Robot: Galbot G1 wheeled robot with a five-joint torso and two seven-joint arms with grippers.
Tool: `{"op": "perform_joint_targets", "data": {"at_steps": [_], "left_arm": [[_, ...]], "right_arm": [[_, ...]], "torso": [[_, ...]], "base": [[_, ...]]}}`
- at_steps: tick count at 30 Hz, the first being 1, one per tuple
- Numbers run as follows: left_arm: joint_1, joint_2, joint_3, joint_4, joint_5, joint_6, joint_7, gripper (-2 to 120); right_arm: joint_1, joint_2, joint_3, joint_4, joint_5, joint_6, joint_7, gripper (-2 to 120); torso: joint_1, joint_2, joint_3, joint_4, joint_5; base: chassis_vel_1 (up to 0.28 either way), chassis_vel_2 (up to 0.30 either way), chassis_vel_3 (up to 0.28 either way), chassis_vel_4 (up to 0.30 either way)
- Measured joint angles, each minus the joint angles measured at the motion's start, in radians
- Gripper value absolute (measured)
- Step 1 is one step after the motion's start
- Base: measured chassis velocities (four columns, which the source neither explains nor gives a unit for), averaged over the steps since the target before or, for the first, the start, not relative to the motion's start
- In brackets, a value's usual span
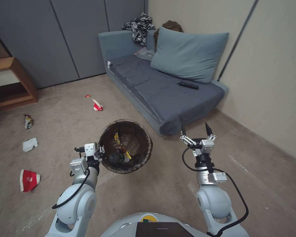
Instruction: Pick up the trash bin, then pick up the garbage from the floor and place it into the trash bin.
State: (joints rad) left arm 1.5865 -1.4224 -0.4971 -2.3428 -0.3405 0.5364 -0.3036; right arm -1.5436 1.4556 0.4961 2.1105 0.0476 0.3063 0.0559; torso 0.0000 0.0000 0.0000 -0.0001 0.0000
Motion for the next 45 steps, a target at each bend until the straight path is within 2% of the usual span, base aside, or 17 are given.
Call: {"op": "perform_joint_targets", "data": {"at_steps": [45], "left_arm": [[0.001, 0.0, 0.001, 0.004, 0.025, -0.011, 0.013, 4]], "right_arm": [[0.007, 0.001, 0.007, 0.0, 0.025, 0.018, -0.025, 100]], "torso": [[0.0, 0.0, 0.0, 0.0001, 0.0]], "base": [[0.082, 0.089, 0.088, 0.084]]}}
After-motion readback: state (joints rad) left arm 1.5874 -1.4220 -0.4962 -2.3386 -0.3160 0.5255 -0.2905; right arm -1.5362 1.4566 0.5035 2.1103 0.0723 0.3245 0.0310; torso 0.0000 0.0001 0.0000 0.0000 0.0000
